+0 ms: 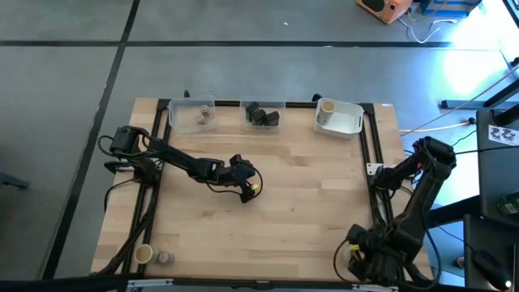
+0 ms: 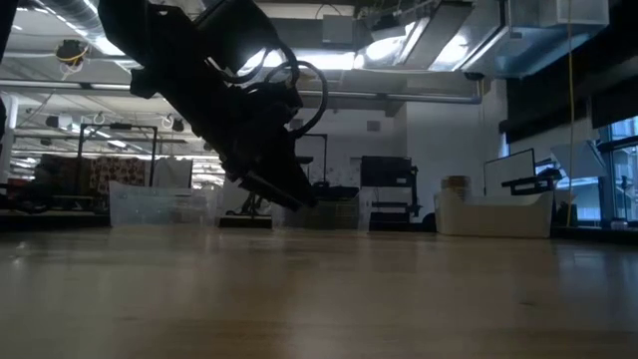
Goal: Sort spices by type
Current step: Put the right gold seasoning bottle into the white bin
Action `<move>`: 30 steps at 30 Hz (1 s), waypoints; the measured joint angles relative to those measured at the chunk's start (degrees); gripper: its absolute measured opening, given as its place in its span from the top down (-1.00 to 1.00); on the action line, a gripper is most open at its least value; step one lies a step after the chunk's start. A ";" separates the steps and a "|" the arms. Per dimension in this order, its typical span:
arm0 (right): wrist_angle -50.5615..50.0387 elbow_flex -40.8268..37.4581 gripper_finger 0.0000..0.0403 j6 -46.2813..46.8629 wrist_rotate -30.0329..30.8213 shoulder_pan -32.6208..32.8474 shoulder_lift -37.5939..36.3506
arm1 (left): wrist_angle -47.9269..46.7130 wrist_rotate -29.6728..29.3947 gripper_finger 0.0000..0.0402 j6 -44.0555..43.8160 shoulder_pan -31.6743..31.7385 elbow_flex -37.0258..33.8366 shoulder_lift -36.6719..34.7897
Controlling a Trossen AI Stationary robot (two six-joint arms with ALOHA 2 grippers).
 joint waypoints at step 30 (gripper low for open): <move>-0.17 0.00 -0.44 -2.83 2.78 -0.70 4.10 | 0.09 -0.11 -0.56 -1.07 0.01 0.00 0.00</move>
